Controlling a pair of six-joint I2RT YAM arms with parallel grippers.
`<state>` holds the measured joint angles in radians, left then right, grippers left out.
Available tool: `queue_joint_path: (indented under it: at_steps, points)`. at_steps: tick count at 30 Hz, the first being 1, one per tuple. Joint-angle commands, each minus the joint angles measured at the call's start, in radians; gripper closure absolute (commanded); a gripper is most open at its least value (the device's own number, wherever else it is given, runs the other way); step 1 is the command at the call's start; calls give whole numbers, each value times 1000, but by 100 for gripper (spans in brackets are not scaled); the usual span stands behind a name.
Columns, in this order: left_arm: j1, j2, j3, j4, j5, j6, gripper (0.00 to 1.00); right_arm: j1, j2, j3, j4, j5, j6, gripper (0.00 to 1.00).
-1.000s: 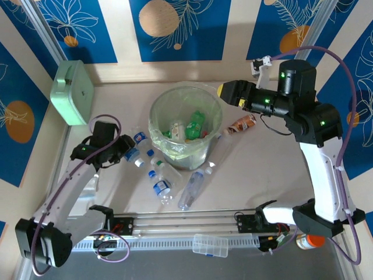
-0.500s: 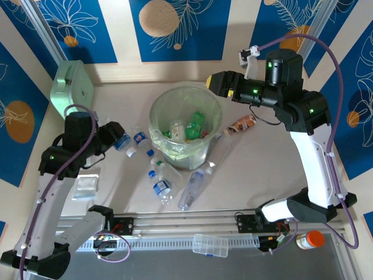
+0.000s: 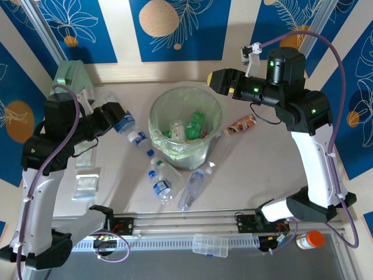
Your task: Put the plastic bottles in the bin
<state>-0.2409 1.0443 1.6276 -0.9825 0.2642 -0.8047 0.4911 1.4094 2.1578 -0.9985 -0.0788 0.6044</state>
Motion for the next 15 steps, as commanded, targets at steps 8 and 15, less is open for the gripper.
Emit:
queue_joint_path:
  at_steps: [8, 15]
  points:
    - [-139, 177, 256, 47, 48, 41, 67, -12, -80, -45, -18, 78, -51, 33]
    - [-289, 306, 393, 49, 15, 81, 66, -50, -138, -94, -39, 114, -48, 32]
